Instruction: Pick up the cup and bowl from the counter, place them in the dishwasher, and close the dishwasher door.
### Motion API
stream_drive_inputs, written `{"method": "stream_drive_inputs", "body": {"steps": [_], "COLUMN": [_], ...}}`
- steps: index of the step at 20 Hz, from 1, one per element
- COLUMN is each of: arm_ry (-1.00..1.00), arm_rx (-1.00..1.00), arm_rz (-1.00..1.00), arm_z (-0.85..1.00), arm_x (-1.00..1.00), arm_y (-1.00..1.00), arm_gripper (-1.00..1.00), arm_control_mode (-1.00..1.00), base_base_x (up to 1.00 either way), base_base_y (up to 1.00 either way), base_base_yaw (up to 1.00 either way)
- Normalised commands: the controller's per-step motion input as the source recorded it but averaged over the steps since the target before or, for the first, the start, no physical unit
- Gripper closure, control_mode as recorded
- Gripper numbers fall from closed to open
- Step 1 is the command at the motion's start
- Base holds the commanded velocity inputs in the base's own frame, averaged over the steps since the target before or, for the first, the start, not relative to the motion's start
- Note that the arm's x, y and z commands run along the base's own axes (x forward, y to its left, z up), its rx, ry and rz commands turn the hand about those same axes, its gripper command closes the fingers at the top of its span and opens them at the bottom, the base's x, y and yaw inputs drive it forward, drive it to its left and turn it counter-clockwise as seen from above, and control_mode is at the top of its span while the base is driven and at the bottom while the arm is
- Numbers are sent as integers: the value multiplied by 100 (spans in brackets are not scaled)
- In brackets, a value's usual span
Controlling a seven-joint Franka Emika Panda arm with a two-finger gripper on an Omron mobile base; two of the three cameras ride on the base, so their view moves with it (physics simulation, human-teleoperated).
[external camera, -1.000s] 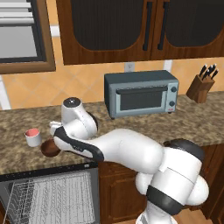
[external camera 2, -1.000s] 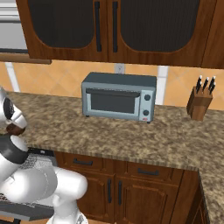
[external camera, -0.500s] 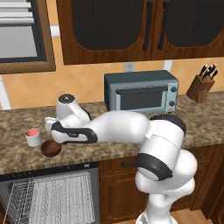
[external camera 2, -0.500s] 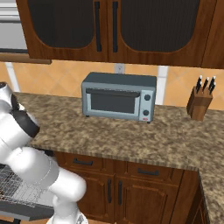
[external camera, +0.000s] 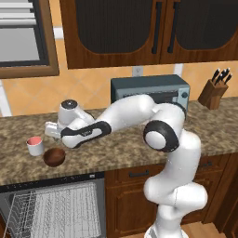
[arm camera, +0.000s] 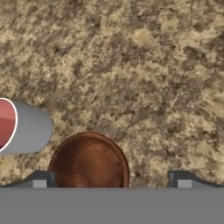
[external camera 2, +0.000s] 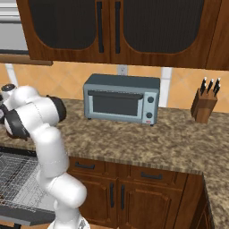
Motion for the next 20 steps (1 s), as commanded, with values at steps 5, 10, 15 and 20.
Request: {"method": "stream_drive_inputs", "body": {"steps": [5, 10, 15, 20], "arm_ry": [7, 7, 15, 0], "arm_rx": [4, -1, -1, 0], "arm_rz": [8, 1, 7, 10], "arm_z": [-15, 3, 5, 0], "arm_x": [42, 38, 31, 0], "arm_y": [21, 30, 24, 4], "arm_gripper": [-100, -100, -100, -100], "arm_control_mode": [-100, -100, -100, -100], "base_base_x": [0, 0, 0, 0], "base_base_y": [0, 0, 0, 0], "base_base_yaw": [0, 0, 0, 0]}}
